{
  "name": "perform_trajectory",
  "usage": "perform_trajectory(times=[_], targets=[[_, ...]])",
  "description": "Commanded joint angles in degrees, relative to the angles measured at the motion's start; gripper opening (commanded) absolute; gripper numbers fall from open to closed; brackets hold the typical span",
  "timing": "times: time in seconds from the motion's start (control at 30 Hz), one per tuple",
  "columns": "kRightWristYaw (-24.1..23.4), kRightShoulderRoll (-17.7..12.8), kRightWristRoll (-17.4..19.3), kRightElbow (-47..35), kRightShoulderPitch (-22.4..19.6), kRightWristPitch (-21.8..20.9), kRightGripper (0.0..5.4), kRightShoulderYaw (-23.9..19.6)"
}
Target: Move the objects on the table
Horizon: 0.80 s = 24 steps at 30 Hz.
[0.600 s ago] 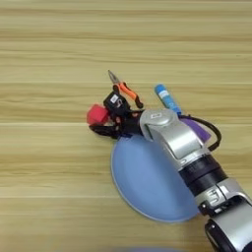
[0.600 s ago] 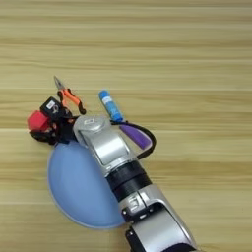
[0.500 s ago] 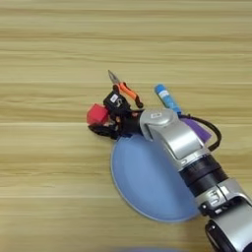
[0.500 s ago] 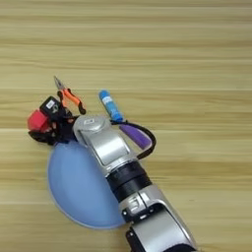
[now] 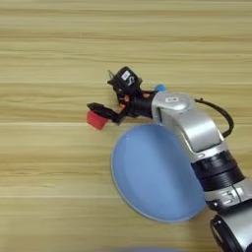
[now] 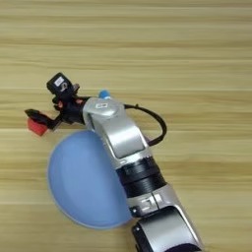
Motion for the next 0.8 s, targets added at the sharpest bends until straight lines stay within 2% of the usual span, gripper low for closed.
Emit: perform_trajectory(times=[0.03,0.17,0.27,0.5,0.63,0.8], targets=[[0.5,-4.3,2.5,-3.9,-5.0,-1.0,5.39,-4.7],[3.0,-8.4,4.6,-5.3,-4.0,-1.8,5.39,-7.9],[4.3,-10.4,5.9,-5.7,-3.5,-2.6,5.39,-9.5],[9.1,-16.2,9.4,-3.0,-2.4,-7.6,5.39,-15.4],[10.3,-19.3,8.9,1.5,-2.5,-11.2,5.39,-17.6],[8.5,-21.8,6.9,8.3,-4.0,-11.9,5.39,-18.3]])
